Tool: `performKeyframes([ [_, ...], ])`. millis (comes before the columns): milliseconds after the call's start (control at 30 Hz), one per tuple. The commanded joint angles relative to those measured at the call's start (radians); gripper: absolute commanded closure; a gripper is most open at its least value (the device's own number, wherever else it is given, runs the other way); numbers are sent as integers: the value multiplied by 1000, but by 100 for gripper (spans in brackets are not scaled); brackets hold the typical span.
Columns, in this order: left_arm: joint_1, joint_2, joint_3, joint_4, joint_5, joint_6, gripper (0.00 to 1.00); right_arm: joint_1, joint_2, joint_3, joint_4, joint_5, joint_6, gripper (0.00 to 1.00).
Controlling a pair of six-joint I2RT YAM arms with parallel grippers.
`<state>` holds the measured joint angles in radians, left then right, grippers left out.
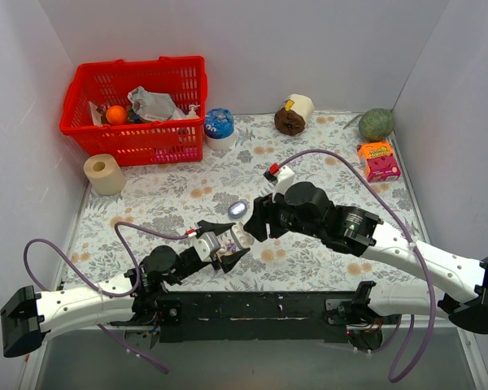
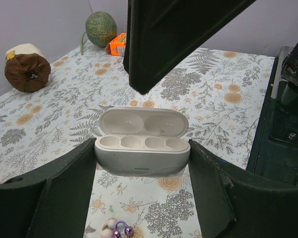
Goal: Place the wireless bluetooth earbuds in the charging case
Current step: Open the charging case, then adjust the charging case.
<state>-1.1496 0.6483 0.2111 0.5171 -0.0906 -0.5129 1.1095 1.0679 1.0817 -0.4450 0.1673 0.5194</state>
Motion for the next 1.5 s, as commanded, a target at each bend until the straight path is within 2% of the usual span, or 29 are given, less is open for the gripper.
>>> performKeyframes([
  [0, -5, 1, 37, 17, -12, 5, 100, -4, 43, 21, 49, -55, -19, 37],
  [200, -4, -6, 42, 8, -12, 5, 100, -4, 67, 30, 35, -58, -25, 46],
  [833, -4, -1, 45, 18, 0, -3, 100, -4, 95, 17, 32, -77, -35, 60],
  [933, -4, 1, 48, 17, 2, -4, 100, -4, 92, 9, 37, -75, -35, 69],
  [1033, -5, -1, 47, 15, 2, -10, 100, -4, 87, 12, 32, -71, -38, 89],
  [1067, -4, -1, 48, 15, -4, -18, 98, -4, 81, 14, 29, -66, -42, 98],
  [1100, -4, -1, 50, 8, -9, -24, 93, -4, 79, 20, 17, -57, -56, 99],
  [1133, -4, -1, 53, 3, -15, -30, 72, -4, 75, 27, 8, -48, -67, 99],
  [1200, -5, 2, 62, -14, -55, -62, 51, -2, 66, 55, -10, -42, -100, 99],
  [1233, -4, 5, 68, -20, -67, -70, 33, -2, 64, 69, -36, -34, -140, 99],
  [1267, -4, 8, 77, -37, -83, -76, 26, -2, 58, 81, -52, -28, -157, 99],
  [1300, -5, 10, 83, -43, -121, -91, 9, -2, 55, 93, -66, -23, -179, 99],
  [1367, -5, 14, 96, -64, -155, -101, 2, -2, 41, 125, -104, -15, -229, 99],
  [1467, -4, 25, 123, -104, -228, -130, 2, -2, 27, 165, -159, -5, -295, 99],
])
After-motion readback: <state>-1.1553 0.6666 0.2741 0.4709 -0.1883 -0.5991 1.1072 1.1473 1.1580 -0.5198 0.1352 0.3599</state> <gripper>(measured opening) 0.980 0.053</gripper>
